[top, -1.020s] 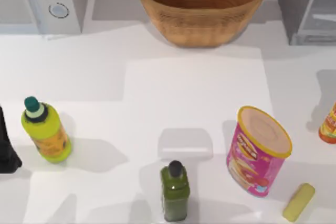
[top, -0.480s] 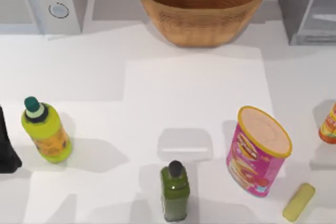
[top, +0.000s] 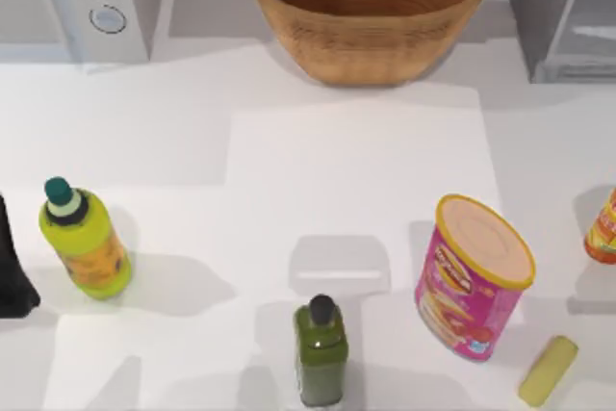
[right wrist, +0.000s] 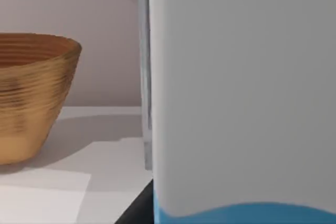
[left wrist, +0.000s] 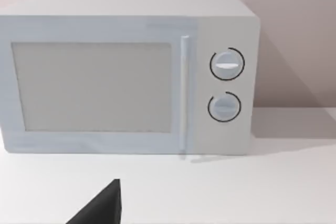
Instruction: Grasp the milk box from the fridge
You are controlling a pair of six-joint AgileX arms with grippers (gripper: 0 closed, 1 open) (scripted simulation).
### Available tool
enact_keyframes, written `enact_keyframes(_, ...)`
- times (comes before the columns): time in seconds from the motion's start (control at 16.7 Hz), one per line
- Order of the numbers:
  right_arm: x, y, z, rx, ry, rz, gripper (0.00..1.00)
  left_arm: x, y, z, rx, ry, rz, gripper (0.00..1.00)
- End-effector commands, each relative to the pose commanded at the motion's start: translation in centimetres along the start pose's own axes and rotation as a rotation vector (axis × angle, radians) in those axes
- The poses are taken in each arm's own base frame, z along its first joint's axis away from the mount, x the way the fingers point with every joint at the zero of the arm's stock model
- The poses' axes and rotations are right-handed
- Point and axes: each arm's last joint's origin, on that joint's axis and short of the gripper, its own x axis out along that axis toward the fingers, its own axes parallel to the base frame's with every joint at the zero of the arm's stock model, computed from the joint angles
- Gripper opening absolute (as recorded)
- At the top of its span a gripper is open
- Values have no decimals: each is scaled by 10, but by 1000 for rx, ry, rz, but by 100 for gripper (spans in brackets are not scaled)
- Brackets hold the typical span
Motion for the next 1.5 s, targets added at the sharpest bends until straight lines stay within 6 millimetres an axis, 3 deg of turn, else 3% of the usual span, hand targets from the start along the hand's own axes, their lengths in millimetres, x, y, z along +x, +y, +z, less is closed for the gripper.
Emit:
enact_keyframes(0.18, 4, 7, 11, 5, -23, 59, 0, 0, 0, 0, 0, 0, 0, 100)
enact_keyframes(0.42, 20, 33, 42, 23, -102, 252, 0, 0, 0, 0, 0, 0, 0, 100)
enact_keyframes(0.66, 46, 79, 71, 67, -186, 476, 0, 0, 0, 0, 0, 0, 0, 100)
enact_keyframes(0.84, 68, 124, 75, 93, -201, 603, 0, 0, 0, 0, 0, 0, 0, 100)
enact_keyframes(1.02, 86, 171, 60, 99, -176, 692, 0, 0, 0, 0, 0, 0, 0, 100)
enact_keyframes(1.2, 99, 210, 24, 68, -100, 736, 0, 0, 0, 0, 0, 0, 0, 100)
enact_keyframes(1.5, 108, 244, -26, 16, -14, 755, 0, 0, 0, 0, 0, 0, 0, 100)
